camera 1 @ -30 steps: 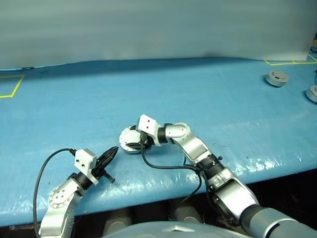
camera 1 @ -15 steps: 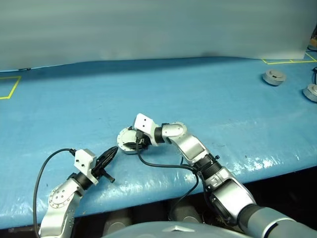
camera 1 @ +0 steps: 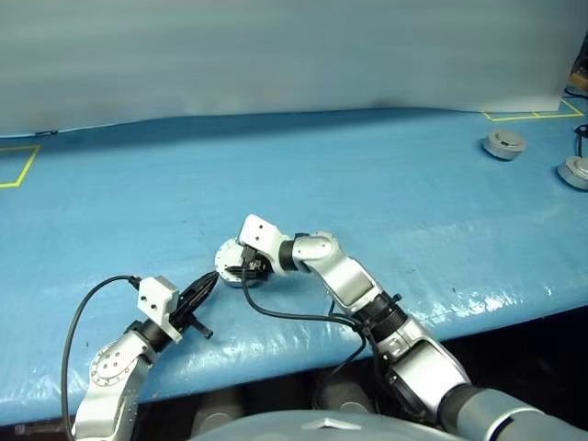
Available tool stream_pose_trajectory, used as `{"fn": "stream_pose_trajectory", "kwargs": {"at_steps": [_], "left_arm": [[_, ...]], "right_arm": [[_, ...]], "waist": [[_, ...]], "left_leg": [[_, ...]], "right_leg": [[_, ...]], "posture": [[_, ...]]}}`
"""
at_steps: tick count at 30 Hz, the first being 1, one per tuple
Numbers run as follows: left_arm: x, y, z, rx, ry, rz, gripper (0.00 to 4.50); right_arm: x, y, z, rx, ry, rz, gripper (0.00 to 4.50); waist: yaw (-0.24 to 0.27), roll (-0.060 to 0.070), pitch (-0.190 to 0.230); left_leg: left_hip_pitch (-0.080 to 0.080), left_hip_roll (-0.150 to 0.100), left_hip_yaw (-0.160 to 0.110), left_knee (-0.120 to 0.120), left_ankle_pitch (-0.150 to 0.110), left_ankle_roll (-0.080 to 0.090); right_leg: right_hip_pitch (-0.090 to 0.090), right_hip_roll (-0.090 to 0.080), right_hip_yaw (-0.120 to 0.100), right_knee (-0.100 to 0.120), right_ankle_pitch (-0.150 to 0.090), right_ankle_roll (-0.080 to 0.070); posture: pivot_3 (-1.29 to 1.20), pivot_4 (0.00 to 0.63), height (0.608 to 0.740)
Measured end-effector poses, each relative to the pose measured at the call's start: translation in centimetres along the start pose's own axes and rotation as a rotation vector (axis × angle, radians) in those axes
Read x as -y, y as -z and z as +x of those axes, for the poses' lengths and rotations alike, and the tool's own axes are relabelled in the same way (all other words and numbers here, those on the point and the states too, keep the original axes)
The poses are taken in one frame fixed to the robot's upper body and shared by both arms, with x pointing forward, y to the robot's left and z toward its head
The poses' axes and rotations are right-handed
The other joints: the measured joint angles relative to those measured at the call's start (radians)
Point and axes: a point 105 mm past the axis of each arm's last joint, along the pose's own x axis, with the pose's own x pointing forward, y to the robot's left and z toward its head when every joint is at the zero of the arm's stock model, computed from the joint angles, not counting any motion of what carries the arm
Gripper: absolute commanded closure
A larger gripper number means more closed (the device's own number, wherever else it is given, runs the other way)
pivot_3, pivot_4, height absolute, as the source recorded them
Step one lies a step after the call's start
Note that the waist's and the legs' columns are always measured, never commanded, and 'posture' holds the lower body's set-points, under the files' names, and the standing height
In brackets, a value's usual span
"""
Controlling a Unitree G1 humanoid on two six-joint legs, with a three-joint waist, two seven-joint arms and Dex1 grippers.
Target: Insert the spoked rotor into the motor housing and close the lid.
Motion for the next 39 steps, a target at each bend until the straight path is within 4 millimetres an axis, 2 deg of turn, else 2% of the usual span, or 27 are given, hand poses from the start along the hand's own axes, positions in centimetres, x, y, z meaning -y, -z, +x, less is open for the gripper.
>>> {"fn": "stream_pose_trajectory", "kwargs": {"at_steps": [7, 14, 19, 25, 28, 31, 34, 37, 39], "left_arm": [[0.0, 0.0, 0.0, 0.000, 0.000, 0.000, 4.50], [-0.1, 0.1, 0.0, -0.005, -0.001, -0.002, 4.50], [-0.1, 0.1, 0.0, -0.003, -0.001, -0.001, 4.50], [-0.2, 0.2, 0.0, -0.012, -0.013, 0.009, 4.50], [-0.9, 0.3, 0.0, -0.023, -0.080, -0.005, 4.50], [-2.7, -1.5, 0.6, 0.016, -0.209, -0.064, 4.50], [-5.0, -5.9, 1.4, 0.120, -0.296, -0.117, 4.50], [-5.4, -8.3, 2.4, 0.112, -0.226, -0.251, 4.50], [-5.3, -8.3, 3.3, 0.046, -0.170, -0.360, 4.50]], "right_arm": [[-0.4, -0.1, 0.5, 0.011, 0.093, 0.102, 1.48], [0.0, -0.3, 0.9, 0.009, 0.198, 0.234, 1.48], [-0.2, -0.3, 0.9, -0.003, 0.200, 0.177, 1.48], [-0.2, -0.1, 0.6, 0.003, 0.184, 0.114, 1.48], [-0.3, 0.0, 0.5, 0.007, 0.178, 0.107, 1.48], [-0.1, 0.2, 0.1, 0.014, 0.188, 0.114, 1.48], [-0.1, 0.3, -0.1, 0.015, 0.193, 0.117, 1.48], [-0.2, 0.3, -0.1, 0.018, 0.191, 0.121, 1.48], [-0.2, 0.3, -0.1, 0.021, 0.188, 0.125, 1.48]], "waist": [[-0.001, 0.001, -0.002], [-0.001, 0.001, -0.002], [-0.002, 0.001, -0.001], [0.002, 0.002, -0.001], [0.006, 0.001, -0.001], [0.014, -0.002, 0.001], [0.021, -0.002, 0.001], [0.021, -0.001, 0.001], [0.021, -0.001, 0.001]], "left_leg": [[0.001, 0.001, -0.001, 0.000, 0.000, -0.001], [0.000, 0.003, -0.004, 0.000, -0.001, -0.001], [0.000, 0.002, -0.004, 0.000, -0.004, -0.007], [0.000, 0.000, -0.003, 0.000, -0.004, -0.006], [0.000, 0.000, -0.004, 0.000, -0.001, -0.002], [-0.002, 0.001, -0.007, -0.001, -0.001, -0.002], [-0.002, 0.000, -0.009, 0.000, -0.001, -0.002], [-0.002, -0.001, -0.010, 0.000, -0.001, -0.002], [-0.002, -0.004, -0.011, 0.000, -0.001, -0.002]], "right_leg": [[-0.001, -0.004, -0.002, 0.000, 0.000, 0.000], [-0.002, -0.009, -0.005, -0.001, 0.000, -0.001], [-0.003, -0.017, -0.010, -0.002, 0.000, -0.001], [-0.003, -0.024, -0.021, -0.002, 0.000, -0.001], [-0.003, -0.025, -0.028, -0.002, 0.000, 0.000], [-0.003, -0.025, -0.033, -0.002, 0.001, 0.000], [-0.001, -0.025, -0.036, -0.002, 0.001, 0.000], [0.000, -0.024, -0.038, -0.002, 0.001, 0.000], [0.001, -0.023, -0.038, -0.003, 0.001, 0.001]], "posture": [[0.00, 0.150, 0.740], [0.00, 0.150, 0.740], [0.00, 0.150, 0.740], [0.00, 0.150, 0.740], [0.00, 0.150, 0.740], [0.00, 0.150, 0.740], [0.00, 0.150, 0.740], [0.00, 0.150, 0.740], [0.00, 0.150, 0.740]]}}
